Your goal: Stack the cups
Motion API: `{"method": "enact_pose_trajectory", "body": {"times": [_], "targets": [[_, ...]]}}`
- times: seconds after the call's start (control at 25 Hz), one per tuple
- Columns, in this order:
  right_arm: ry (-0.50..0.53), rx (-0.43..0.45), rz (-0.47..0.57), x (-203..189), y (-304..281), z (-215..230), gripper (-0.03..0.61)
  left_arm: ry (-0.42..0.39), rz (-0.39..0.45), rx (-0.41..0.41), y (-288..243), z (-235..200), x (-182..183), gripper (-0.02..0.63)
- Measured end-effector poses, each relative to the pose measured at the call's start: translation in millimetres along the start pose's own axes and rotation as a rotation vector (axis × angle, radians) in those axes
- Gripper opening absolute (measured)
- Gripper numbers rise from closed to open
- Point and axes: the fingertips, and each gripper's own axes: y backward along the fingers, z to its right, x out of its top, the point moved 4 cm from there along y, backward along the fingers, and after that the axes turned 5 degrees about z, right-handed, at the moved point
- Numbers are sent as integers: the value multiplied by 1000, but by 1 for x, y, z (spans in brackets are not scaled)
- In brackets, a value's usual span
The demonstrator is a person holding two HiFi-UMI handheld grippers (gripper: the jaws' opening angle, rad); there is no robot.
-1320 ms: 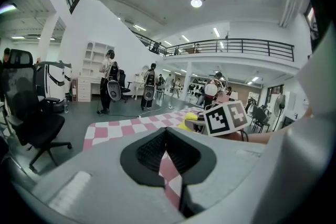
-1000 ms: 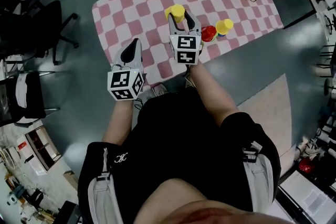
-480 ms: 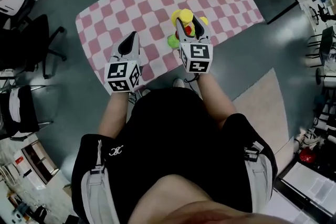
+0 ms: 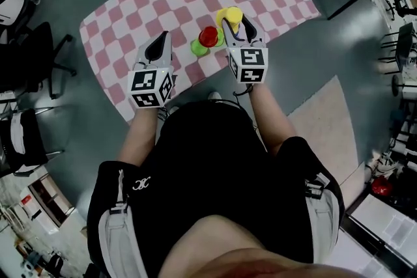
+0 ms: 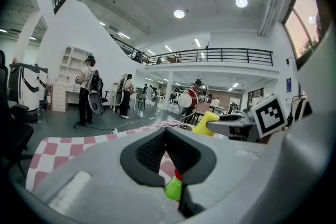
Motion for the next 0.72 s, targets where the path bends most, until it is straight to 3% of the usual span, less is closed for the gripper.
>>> {"method": "enact_pose_trajectory", "body": {"times": [0.36, 0.72], "targets": [[-12, 87, -71, -36, -20, 5, 209, -1, -32, 51, -7, 11, -11, 15], [-14, 120, -105, -51, -29, -2, 210, 2, -43, 90, -3, 6, -14, 15]]}}
